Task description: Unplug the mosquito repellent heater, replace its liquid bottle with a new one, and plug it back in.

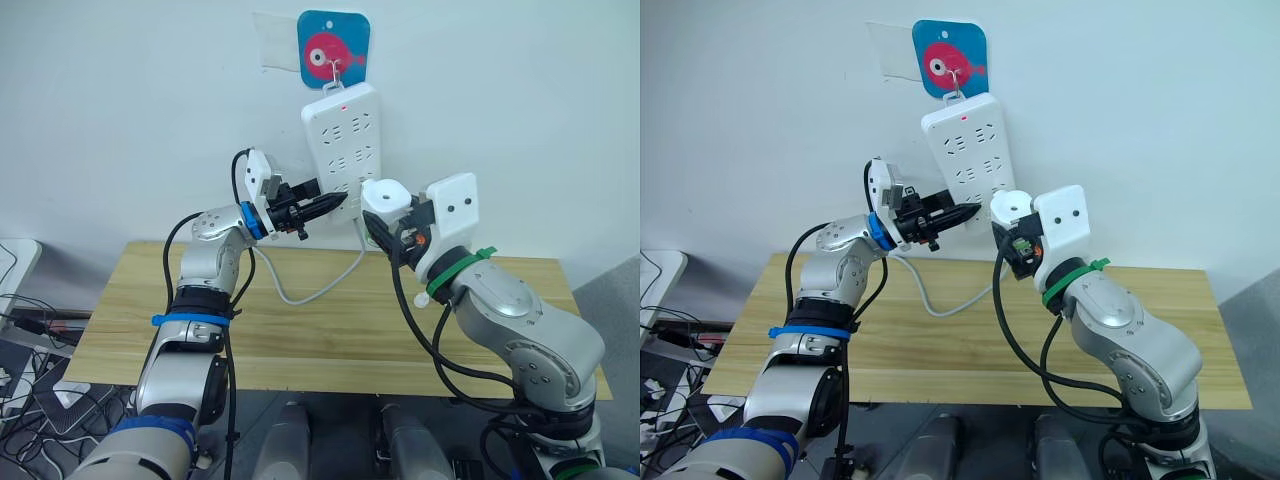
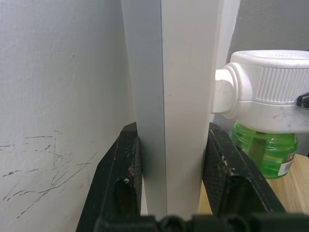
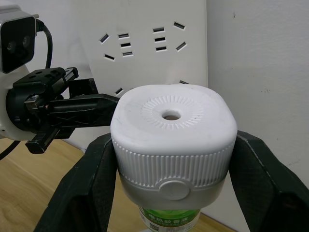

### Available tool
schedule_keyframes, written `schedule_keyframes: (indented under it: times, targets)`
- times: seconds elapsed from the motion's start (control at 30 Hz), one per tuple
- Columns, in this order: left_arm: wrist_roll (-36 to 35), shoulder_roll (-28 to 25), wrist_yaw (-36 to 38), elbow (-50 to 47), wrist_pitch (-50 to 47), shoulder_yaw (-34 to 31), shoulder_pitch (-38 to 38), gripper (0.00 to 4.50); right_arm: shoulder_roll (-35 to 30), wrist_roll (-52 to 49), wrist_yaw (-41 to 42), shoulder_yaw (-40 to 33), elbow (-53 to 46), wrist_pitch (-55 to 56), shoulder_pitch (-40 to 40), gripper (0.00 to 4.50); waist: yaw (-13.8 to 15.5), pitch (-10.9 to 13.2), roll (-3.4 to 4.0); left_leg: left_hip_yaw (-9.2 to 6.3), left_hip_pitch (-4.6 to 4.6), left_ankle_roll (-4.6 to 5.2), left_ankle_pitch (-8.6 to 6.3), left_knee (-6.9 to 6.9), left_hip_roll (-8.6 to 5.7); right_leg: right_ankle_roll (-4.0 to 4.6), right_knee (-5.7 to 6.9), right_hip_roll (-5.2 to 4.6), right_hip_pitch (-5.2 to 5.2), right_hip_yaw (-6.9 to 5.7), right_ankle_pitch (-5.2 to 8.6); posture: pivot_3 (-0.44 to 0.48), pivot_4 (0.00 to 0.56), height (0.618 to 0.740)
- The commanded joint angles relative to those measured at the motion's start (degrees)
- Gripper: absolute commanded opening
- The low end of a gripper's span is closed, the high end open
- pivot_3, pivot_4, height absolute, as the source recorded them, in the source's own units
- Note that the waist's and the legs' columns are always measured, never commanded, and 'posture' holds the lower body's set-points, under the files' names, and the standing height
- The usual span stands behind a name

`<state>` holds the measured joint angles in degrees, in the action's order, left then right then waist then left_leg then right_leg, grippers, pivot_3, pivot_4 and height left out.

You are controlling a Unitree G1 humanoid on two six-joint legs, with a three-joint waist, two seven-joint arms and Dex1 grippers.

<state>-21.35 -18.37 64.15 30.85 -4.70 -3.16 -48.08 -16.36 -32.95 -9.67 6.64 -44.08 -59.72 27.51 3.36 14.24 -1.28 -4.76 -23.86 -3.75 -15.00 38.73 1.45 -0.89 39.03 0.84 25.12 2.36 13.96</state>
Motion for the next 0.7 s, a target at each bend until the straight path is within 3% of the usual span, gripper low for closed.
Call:
schedule_keyframes:
  times: [0.03, 0.43, 0.7]
  targets:
    - [0.1, 0.5, 1.5, -3.3, 1.0, 1.4, -0.3, 1.36, 0.5, 1.1, 1.0, -1.7, -1.8, 0.2, 1.9, 2.9, 0.0, 0.0, 0.0, 0.0, 0.0, 0.0, 0.0, 0.0, 0.0, 0.0, 0.0, 0.0, 0.0, 0.0, 0.0, 0.205, 0.212, 0.74]
    - [0.6, 1.0, 1.8, -3.0, 1.6, 1.7, -0.7, 1.36, -0.5, 6.4, 3.0, 0.7, 1.3, -4.0, 6.6, 2.9, -0.1, 0.0, 0.0, 0.0, -0.01, 0.0, 0.0, -0.01, 0.0, 0.0, 0.0, 0.0, 0.01, 0.0, 0.0, 0.198, 0.223, 0.74]
    - [0.3, 1.5, 2.1, -3.0, 1.1, 1.5, -0.8, 1.36, 4.7, 9.9, 3.7, 1.6, 6.2, -0.3, 7.1, 2.9, -0.3, 0.0, 0.0, 0.0, -0.01, 0.0, 0.0, -0.01, 0.02, 0.0, 0.03, 0.01, 0.05, 0.0, 0.0, 0.198, 0.223, 0.74]
